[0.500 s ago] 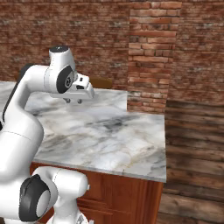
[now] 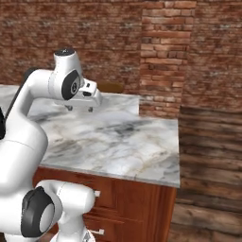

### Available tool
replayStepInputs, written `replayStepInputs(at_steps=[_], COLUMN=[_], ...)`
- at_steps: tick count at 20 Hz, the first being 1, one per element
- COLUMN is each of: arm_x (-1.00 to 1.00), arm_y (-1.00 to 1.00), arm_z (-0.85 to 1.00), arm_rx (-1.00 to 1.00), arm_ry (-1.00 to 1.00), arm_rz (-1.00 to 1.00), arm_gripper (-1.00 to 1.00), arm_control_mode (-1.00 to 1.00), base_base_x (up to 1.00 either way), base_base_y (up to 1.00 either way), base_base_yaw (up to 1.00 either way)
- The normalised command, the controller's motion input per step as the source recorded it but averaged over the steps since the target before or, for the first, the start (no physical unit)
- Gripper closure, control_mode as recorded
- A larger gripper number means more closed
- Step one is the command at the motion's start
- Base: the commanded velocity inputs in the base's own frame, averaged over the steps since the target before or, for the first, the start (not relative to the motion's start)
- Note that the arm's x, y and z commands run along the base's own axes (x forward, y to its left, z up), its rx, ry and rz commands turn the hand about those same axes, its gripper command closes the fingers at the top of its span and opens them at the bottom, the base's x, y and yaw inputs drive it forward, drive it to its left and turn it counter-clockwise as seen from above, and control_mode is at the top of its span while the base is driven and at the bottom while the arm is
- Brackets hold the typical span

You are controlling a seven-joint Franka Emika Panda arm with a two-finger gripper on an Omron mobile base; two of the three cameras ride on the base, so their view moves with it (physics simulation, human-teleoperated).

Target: Navigate to the stove.

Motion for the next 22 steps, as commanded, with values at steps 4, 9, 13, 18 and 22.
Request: replayStepInputs(at_steps=[4,9,13,18,22], arm_x=[0.0,0.0,0.0,0.0,0.0], arm_y=[0.0,0.0,0.0,0.0,0.0], arm_z=[0.0,0.0,0.0,0.0,0.0], arm_rx=[0.0,0.0,0.0,0.0,0.0], arm_ry=[0.0,0.0,0.0,0.0,0.0], arm_rz=[0.0,0.0,0.0,0.0,0.0], arm_gripper=[-1.0,-1.0,-1.0,-1.0,-1.0], arm_control_mode=[1.0,1.0,1.0,1.0,1.0], base_base_x=[-0.83,-0.59,-0.13,-0.01,0.0], base_base_y=[0.0,0.0,0.0,0.0,-0.01], base_base_yaw=[0.35,0.59,0.72,0.84,0.82])
